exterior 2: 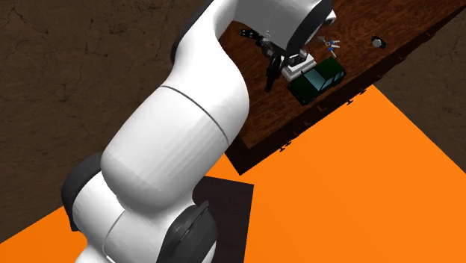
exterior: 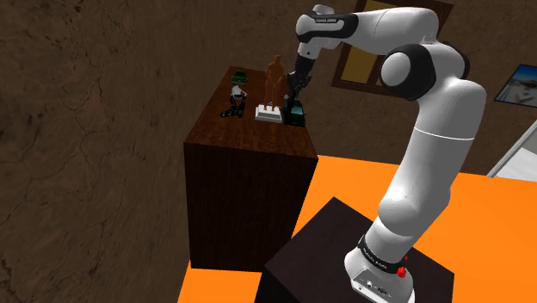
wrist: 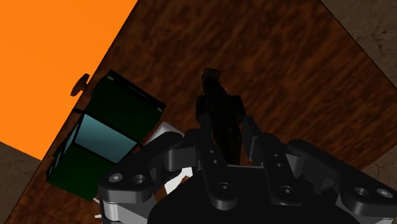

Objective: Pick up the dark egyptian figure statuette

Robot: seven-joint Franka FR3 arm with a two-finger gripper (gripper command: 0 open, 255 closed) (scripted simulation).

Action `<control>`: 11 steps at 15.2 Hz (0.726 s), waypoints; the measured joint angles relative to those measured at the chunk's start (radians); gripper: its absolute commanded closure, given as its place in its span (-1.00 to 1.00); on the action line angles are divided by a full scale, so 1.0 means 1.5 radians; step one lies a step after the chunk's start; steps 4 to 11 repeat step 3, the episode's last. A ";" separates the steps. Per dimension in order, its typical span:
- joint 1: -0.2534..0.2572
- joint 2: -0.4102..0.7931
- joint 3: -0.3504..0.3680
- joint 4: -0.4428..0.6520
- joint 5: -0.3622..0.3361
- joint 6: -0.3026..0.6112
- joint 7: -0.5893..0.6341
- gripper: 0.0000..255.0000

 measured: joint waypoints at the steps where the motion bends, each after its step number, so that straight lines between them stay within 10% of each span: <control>1: -0.001 0.003 -0.001 0.014 0.001 -0.011 0.000 1.00; 11: -0.001 0.004 0.000 0.029 0.000 -0.026 0.003 1.00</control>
